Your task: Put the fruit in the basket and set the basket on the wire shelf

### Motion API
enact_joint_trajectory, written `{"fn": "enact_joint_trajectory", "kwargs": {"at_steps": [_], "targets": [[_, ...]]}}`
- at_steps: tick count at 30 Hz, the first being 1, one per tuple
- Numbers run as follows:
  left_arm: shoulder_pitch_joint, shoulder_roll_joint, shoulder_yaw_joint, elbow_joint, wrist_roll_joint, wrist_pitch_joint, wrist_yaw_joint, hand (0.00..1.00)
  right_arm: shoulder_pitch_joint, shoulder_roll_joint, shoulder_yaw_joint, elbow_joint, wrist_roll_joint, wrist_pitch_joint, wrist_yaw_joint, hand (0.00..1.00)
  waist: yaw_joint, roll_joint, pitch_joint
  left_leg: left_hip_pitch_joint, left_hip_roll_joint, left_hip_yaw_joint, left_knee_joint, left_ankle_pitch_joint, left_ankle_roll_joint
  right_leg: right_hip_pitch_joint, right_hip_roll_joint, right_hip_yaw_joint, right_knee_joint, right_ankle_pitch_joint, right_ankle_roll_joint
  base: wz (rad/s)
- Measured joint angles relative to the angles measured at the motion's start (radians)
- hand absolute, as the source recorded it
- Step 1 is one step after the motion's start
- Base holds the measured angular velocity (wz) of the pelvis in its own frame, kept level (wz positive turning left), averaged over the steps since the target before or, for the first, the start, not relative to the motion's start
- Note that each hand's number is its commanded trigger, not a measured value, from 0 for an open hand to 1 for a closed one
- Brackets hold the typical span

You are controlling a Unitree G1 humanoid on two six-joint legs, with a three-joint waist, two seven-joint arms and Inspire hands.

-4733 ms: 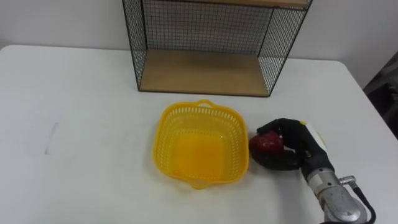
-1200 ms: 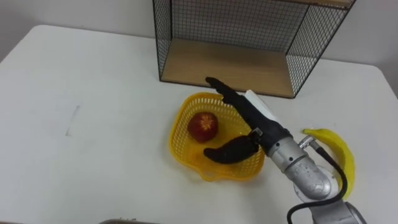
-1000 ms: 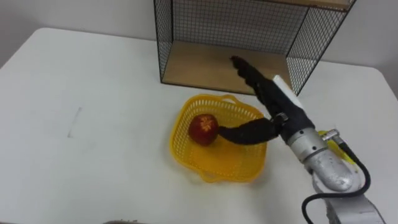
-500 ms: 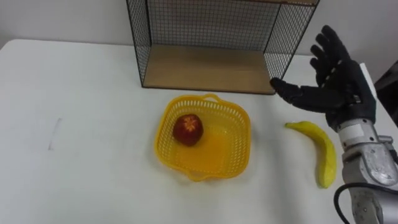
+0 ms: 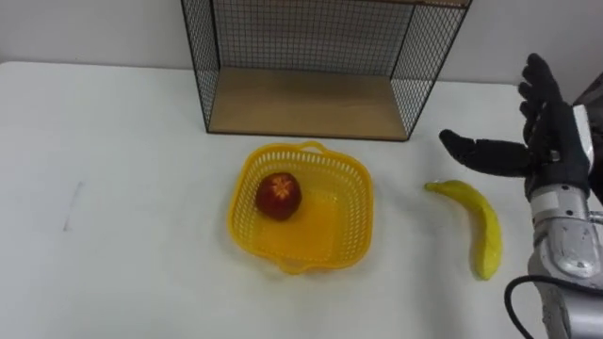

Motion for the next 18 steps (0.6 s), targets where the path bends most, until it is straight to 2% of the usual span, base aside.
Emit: {"fn": "enact_joint_trajectory", "kwargs": {"at_steps": [6,8,10,18], "targets": [[-0.003,-0.001,0.001,-0.008,0.000,0.008,0.000,0.00,-0.003,-0.002,-0.001,0.087,-0.043,0.002,-0.009,0.00,0.001,-0.006,-0.0002,0.001,0.000,0.004,-0.001,0.000,0.000,-0.001,-0.001,0.001,0.001,0.000,0.000,0.00],[-0.003,-0.001,0.006,-0.014,-0.002,0.013,0.000,0.00,-0.003,-0.008,0.000,0.118,-0.043,0.014,-0.008,0.00,0.004,-0.009,-0.0015,0.001,0.000,0.003,-0.001,0.000,0.000,-0.001,-0.001,0.002,0.001,0.000,0.000,0.00],[-0.002,-0.002,0.018,-0.018,-0.005,0.025,-0.006,0.00,-0.003,-0.023,0.000,0.144,-0.043,0.043,-0.003,0.00,0.005,-0.011,-0.0019,0.001,0.000,0.003,-0.002,0.000,0.000,0.000,-0.001,0.001,0.000,0.000,0.000,0.00],[-0.015,-0.003,0.027,-0.034,-0.023,0.036,-0.007,0.00,-0.004,-0.040,0.037,0.274,-0.043,0.071,0.033,0.00,0.019,-0.015,-0.0038,0.003,0.000,0.001,0.001,0.000,0.000,0.002,-0.001,0.002,0.001,0.000,0.000,0.00]]}}
